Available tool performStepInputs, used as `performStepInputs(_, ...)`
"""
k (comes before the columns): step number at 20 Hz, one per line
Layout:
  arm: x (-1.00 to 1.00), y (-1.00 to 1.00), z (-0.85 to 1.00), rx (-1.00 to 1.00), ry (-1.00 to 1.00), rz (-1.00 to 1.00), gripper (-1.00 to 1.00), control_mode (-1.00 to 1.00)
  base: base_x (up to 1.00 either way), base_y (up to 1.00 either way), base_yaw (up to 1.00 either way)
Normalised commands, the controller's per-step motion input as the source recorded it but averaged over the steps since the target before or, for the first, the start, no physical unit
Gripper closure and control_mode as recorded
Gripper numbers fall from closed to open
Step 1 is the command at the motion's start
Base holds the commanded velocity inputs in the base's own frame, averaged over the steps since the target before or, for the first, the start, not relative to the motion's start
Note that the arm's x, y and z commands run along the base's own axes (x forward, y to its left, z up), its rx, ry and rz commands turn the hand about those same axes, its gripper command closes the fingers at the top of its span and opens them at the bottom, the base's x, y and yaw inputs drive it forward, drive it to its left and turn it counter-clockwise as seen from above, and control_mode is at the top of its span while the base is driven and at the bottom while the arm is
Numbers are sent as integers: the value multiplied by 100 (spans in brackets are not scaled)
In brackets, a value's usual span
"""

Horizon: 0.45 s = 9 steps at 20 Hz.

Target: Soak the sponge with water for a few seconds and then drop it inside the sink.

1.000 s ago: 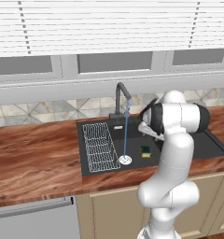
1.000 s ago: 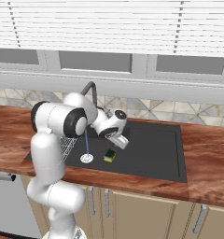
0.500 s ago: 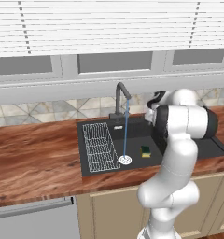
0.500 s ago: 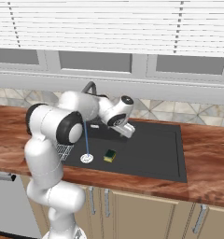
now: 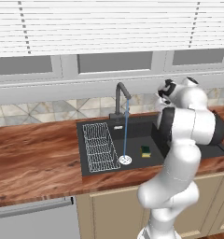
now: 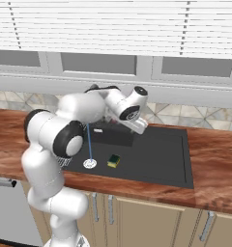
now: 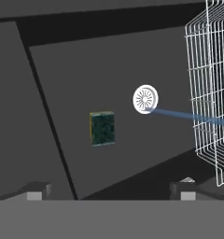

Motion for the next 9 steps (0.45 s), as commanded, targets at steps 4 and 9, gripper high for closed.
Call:
performStepInputs(4,-36,0,49,0,-2,1,-100,-100,0,0,0)
performStepInputs(9,-40,0,41,0,-7,2,-100,-100,0,0,0)
